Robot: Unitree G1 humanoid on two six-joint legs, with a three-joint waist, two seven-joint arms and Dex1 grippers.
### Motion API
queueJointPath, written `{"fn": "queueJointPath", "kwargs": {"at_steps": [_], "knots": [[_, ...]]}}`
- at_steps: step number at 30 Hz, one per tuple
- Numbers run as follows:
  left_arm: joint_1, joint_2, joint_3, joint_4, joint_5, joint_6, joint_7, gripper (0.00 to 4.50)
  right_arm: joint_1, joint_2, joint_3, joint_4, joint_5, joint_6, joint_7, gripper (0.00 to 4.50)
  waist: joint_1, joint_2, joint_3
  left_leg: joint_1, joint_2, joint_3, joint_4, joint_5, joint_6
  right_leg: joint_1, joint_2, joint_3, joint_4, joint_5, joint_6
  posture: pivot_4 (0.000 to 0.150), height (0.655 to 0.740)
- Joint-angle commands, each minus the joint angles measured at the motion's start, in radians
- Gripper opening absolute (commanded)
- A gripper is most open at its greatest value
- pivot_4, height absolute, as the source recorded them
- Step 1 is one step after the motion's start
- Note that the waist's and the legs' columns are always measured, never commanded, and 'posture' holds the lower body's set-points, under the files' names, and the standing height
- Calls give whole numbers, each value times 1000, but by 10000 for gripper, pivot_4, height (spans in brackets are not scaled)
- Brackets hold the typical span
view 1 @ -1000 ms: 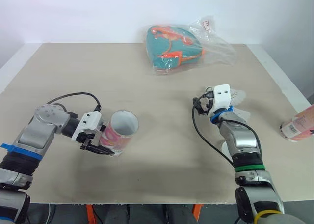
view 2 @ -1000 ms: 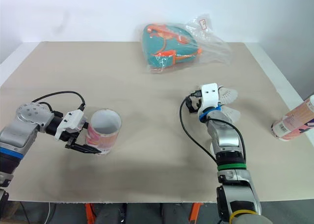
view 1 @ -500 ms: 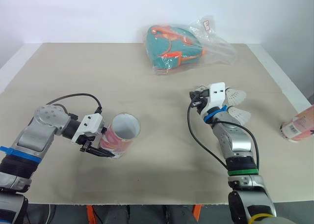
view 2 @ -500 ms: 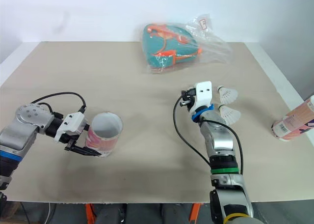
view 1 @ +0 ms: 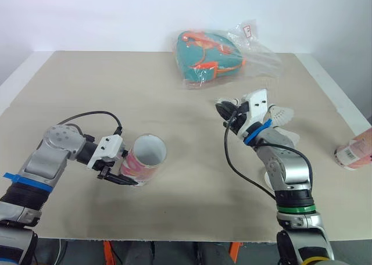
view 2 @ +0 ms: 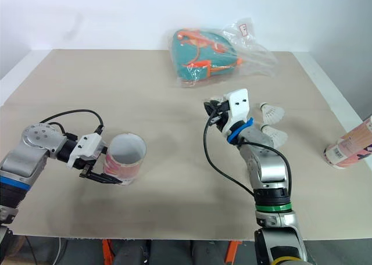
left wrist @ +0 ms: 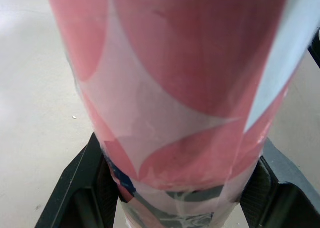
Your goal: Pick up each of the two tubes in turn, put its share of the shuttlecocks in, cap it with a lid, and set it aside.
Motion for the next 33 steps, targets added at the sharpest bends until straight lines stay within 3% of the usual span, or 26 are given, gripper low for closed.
{"fn": "queueJointPath", "kwargs": {"at_steps": [1, 5, 8, 14, 25, 33], "knots": [[15, -12, -35, 8, 27, 13, -12, 26345, -25, 3, 1, 9, -6, 16, -5, 14816, 0, 0, 0, 0, 0, 0, 0, 0, 0, 0, 0, 0, 0, 0, 0, 1500, 7400], [15, -23, -28, 6, 24, 23, -12, 26345, -42, 26, 17, 14, -13, 34, -12, 28713, 0, 1, 0, 0, 0, 0, 0, 0, 0, 0, 0, 0, 0, 0, 0, 1500, 7400], [15, -29, -25, 10, 28, 25, -12, 26345, -54, 45, 23, 38, -5, 38, -1, 42840, 0, 1, 0, 0, 0, 0, 0, 0, 0, 0, 0, 0, 0, 0, 0, 1500, 7400], [9, -39, -22, 20, 29, 28, -12, 26345, -175, 102, 36, 198, -24, -18, 8, 42840, 0, 1, 0, 0, 0, 0, 1, 0, 0, 0, 0, 0, 0, 1, 1, 1500, 7400], [20, -45, -5, 7, 28, 45, -8, 26345, -476, 132, 9, 798, -144, -219, -156, 42840, 3, 1, 0, 0, -1, 0, 1, 0, 0, 0, -1, 0, 0, 1, 1, 1500, 7400], [39, -43, 9, -25, 23, 68, -1, 26345, -523, 64, -10, 931, -182, -279, -211, 42840, 2, 2, 0, -1, -1, 0, 0, 0, 0, 0, -1, 1, 0, 1, 1, 1500, 7400]]}}
